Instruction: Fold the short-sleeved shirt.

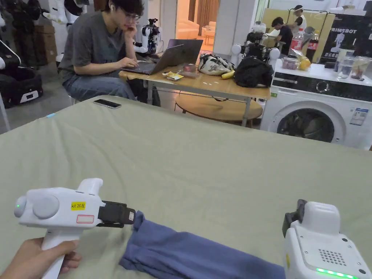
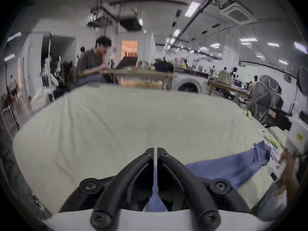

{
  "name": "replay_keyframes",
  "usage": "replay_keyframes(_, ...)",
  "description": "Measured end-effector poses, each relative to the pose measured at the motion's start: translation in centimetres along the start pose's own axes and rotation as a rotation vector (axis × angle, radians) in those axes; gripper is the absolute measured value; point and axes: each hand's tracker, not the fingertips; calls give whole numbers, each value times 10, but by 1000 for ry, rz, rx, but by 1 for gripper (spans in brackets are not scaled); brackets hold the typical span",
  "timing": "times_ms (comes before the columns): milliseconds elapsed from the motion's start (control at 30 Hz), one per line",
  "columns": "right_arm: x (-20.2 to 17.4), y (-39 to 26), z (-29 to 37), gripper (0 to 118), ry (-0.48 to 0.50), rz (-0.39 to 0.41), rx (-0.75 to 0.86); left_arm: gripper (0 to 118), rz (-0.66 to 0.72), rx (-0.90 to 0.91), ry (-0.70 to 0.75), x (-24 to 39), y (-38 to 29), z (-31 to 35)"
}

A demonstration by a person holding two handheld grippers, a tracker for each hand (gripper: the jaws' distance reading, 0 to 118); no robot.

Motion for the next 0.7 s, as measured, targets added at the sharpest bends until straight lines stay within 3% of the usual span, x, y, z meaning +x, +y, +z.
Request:
replay_keyframes(33,-2,-1,-1,0,6,2,-9,11,42,-43,-24,-5,-2,-4)
replay_keyframes(133,-5,-7,-3,0,18,11,-24,58,126,-88,-129,-41,-5,-22)
replay_keyframes(167,-6,-8,-4,0,18,19,-30,62,186,-110,-190,-46,-9,-30)
replay_keyframes(267,-4,-11,-5,0,22,26,-44,62,324,-193,-349,-62,-20,-63)
replay_keyframes(333,-3,-14,-7,0,11,34,-51,62,343,-258,-405,-59,-28,-88)
replay_keyframes(400,1,-16,-8,0,6,33,-60,62,304,-206,-492,-53,-29,-99)
replay_keyframes(533,8,-19,-6,0,-4,32,-73,62,373,-139,-451,-38,-38,-98)
replay_keyframes(600,11,-21,-5,0,-3,35,-77,62,371,-119,-306,-41,-41,-100)
replay_keyframes(633,11,-22,-6,0,-3,41,-81,62,380,-119,-367,-40,-46,-100)
replay_keyframes(667,13,-23,-7,0,-6,48,-85,56,391,-91,-395,-41,-47,-95)
replay_keyframes(700,14,-24,-7,0,-5,49,-88,41,368,-79,-376,-38,-46,-89)
